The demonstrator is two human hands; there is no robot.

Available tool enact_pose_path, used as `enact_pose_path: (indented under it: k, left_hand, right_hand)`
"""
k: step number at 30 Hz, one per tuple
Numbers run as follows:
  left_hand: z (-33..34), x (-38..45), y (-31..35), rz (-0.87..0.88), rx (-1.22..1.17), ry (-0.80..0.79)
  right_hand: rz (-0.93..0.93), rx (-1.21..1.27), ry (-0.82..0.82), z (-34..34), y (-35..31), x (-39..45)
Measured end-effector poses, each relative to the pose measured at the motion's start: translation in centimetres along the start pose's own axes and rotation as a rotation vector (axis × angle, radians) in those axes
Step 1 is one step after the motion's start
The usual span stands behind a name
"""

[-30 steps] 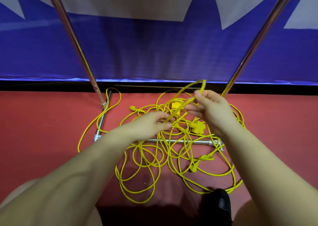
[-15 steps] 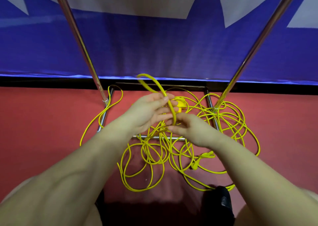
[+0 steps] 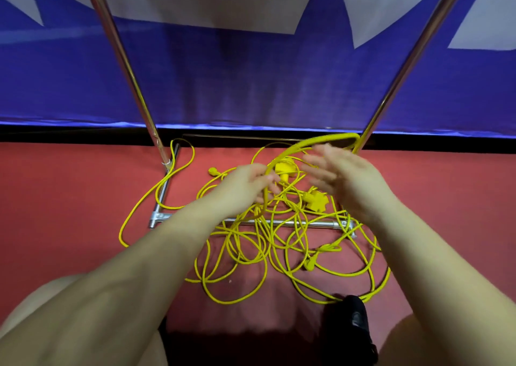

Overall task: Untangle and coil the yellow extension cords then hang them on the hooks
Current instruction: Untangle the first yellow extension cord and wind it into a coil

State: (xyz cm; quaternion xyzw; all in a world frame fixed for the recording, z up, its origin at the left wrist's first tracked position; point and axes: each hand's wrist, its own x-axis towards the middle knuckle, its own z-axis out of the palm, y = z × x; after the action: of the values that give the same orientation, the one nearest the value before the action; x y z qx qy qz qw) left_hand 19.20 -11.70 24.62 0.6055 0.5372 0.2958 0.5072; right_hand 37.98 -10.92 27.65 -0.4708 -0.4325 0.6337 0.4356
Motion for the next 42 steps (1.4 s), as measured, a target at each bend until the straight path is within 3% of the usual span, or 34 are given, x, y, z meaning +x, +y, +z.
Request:
enact_pose_path:
  k: [4, 7, 10, 14, 18, 21, 25, 29, 31, 36, 42]
  left_hand:
    - [-0.3, -0.3, 2.4, -0.023, -0.491, 0.024]
    - [-0.7, -0.2, 2.4, -0.064, -0.649, 0.018]
    - [-0.3, 0.1, 1.5, -0.168, -0.526, -0.086]
    - [1.5, -0.7, -0.3, -0.132, 0.055, -0.279]
    - [1.6, -0.5, -0.6, -0.056, 0.092, -0.198]
    - [0.9, -0.2, 0.3, -0.086, -0.214, -0.045]
    - [-0.6, 0.1, 1.2, -0.091, -0.701, 0.092]
    - [-1.1, 0.4, 1.2, -0.079, -0.828, 0.096]
    - [-0.7, 0.4, 0.9, -0.06, -0.733, 0.056]
    - [-0.2, 0.2, -0.7, -0.007, -0.065, -0.006]
    - [-1.2, -0.3, -1.1, 0.106, 0.225, -0.048]
  right_hand:
    - [0.038, -0.542, -0.343, 1.8, 3.3, -1.0]
    - [-0.029, -0.721, -0.356, 2.6, 4.3, -1.0]
    - [0.0, -0.393, -0.186, 2.1, 2.7, -0.3]
    - [0.082, 0.181, 0.055, 0.5, 0.1, 0.6]
    - [0.076, 0.348, 0.097, -0.1, -0.9, 0.9]
    - [0.049, -0.012, 0.013, 0.4, 0.4, 0.9]
    - [0.051, -0.558, -0.35, 2.4, 3.1, -0.2]
    - [-0.057, -0.593, -0.263, 3.2, 3.3, 0.0]
    - [-0.061, -0.431, -0.226, 3.2, 2.4, 0.1]
    - [-0.014, -0.037, -0.076, 3.1, 0.8, 0.8]
    - [0.015, 0.22, 0.119, 3.0, 0.2, 1.5]
